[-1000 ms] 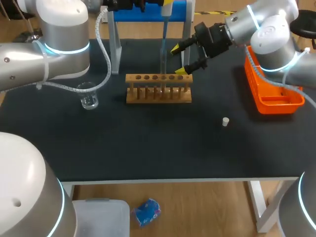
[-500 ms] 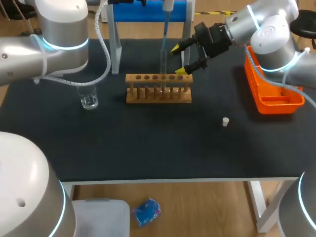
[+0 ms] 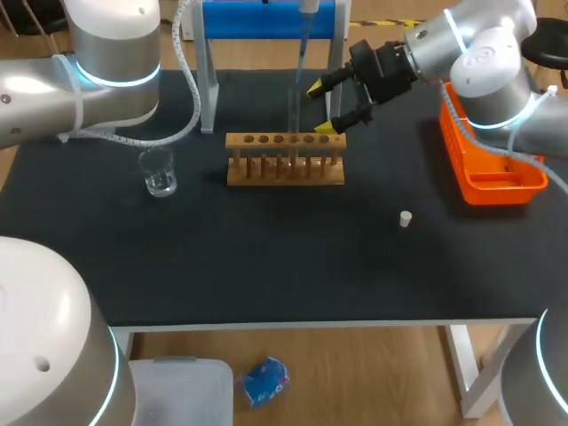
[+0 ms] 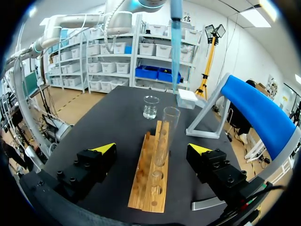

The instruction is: Invert the test tube, pick up the pipette, mount the tip to pipette, aspirate from beaker and dispense into the tube, eject the tip, return the pipette, and cap with the stopper.

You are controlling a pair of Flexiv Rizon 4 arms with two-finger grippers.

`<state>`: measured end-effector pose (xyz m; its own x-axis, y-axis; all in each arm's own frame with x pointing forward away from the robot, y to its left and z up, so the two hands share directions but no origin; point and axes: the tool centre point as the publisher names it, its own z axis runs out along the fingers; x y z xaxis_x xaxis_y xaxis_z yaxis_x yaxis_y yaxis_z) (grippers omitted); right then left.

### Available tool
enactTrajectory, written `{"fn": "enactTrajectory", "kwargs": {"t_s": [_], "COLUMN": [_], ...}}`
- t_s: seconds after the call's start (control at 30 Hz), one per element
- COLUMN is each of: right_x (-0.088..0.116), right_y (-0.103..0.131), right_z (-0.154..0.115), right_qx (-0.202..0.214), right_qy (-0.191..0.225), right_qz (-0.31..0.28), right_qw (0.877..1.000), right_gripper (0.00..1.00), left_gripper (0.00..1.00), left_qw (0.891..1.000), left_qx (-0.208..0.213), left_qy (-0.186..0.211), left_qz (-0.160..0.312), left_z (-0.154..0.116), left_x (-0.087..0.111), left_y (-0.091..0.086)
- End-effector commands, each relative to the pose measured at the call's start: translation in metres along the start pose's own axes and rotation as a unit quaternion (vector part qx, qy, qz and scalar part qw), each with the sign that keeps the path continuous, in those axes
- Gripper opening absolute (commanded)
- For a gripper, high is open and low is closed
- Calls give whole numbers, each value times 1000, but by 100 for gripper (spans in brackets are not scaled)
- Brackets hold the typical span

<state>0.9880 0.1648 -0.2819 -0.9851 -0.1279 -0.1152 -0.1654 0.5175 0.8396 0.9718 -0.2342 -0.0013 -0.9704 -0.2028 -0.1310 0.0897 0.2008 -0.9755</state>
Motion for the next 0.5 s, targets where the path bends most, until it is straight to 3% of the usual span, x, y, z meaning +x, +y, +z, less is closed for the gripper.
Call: {"fn": "enactTrajectory", "kwargs": {"t_s": [0.03,0.27,0.5], "right_x": [0,0,0], "right_y": [0,0,0], "right_z": [0,0,0], "right_qx": [0,0,0], "right_qy": [1,1,1], "right_qz": [0,0,0], "right_qw": [1000,1000,1000], "right_gripper": [100,100,100], "left_gripper": [0,0,0], "left_qw": [1000,1000,999], "left_qx": [-5,-13,-12], "left_qy": [-11,-24,-43], "left_qz": [1,-1,-5], "left_z": [-9,-24,-35], "left_x": [17,44,59], "left_y": [-7,-18,-14]}}
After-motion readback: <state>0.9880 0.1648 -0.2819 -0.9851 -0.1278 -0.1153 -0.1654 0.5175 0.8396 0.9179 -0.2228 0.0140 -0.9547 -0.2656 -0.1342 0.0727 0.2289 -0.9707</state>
